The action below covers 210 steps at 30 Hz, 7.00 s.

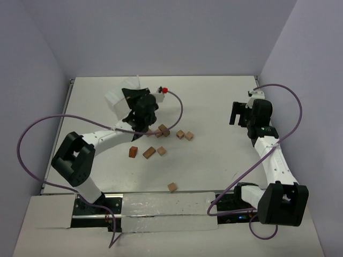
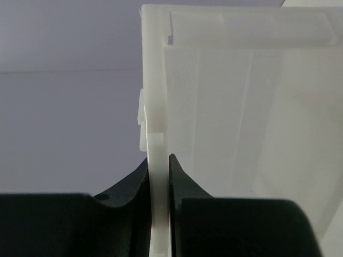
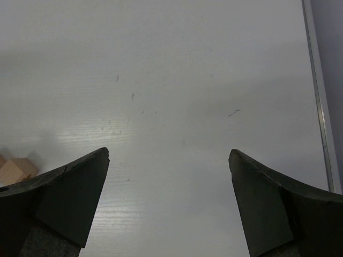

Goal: Build the wood block tower

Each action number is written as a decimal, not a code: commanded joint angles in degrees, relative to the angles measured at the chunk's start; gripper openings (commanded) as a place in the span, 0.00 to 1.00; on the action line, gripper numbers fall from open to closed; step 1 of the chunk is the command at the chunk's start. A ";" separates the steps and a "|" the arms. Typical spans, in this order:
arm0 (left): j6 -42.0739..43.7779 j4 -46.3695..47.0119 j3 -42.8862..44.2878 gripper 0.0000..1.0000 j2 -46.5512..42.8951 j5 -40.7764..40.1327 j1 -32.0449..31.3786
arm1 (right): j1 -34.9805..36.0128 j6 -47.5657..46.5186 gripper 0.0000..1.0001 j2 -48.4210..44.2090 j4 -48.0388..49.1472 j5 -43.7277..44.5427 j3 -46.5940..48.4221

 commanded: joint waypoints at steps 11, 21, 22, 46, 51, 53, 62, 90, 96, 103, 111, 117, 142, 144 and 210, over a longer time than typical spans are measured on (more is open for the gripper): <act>-60.89 -74.32 27.38 0.00 -0.96 28.84 12.57 | -0.55 0.53 1.00 0.90 0.78 -0.91 2.66; -65.05 -78.96 38.82 0.00 6.98 56.48 44.72 | -0.55 -1.35 1.00 2.01 -1.51 -6.15 3.68; -65.05 -78.84 39.16 0.00 8.27 58.24 48.28 | -0.55 -1.49 1.00 2.06 -1.65 -6.57 3.73; -60.67 -77.23 38.40 0.16 23.19 79.82 67.65 | -0.64 -3.93 1.00 3.63 -2.85 -10.93 3.55; -60.54 -76.91 37.99 0.35 23.25 80.80 68.23 | -0.55 -3.95 1.00 3.61 -3.01 -11.25 3.46; -60.48 -77.14 38.10 0.39 23.30 80.86 68.18 | -0.64 -3.95 1.00 3.46 -2.98 -11.42 3.43; -60.48 -84.17 48.72 0.78 20.91 84.37 68.07 | -0.64 -3.91 1.00 2.90 -2.98 -12.43 3.43; -51.98 -73.70 32.55 0.81 11.82 85.24 9.12 | -0.64 -3.77 1.00 3.95 -3.19 -12.17 3.99; -64.09 -67.13 29.74 0.81 16.18 79.40 5.16 | -0.68 -3.77 1.00 4.12 -3.27 -11.88 4.12; -69.86 -66.11 32.63 0.79 20.83 74.30 4.81 | -0.73 -3.77 1.00 4.61 -3.33 -11.95 4.23; -72.17 -64.97 33.28 0.79 23.28 71.27 4.55 | -0.73 -3.69 1.00 4.86 -3.36 -11.92 4.43; -71.45 -66.29 34.90 0.79 25.23 72.41 4.54 | -0.73 -3.69 1.00 5.14 -3.36 -11.92 4.51; -60.75 -66.65 21.61 0.25 20.59 73.21 4.81 | -0.65 -3.60 1.00 5.22 -3.29 -11.66 4.52; -58.56 -66.74 17.24 0.23 18.57 72.51 4.99 | -0.73 -3.60 1.00 5.13 -3.36 -11.66 4.52; -32.54 -75.84 33.91 0.39 27.78 83.85 3.89 | -0.73 -4.13 1.00 6.36 -3.71 -12.45 5.13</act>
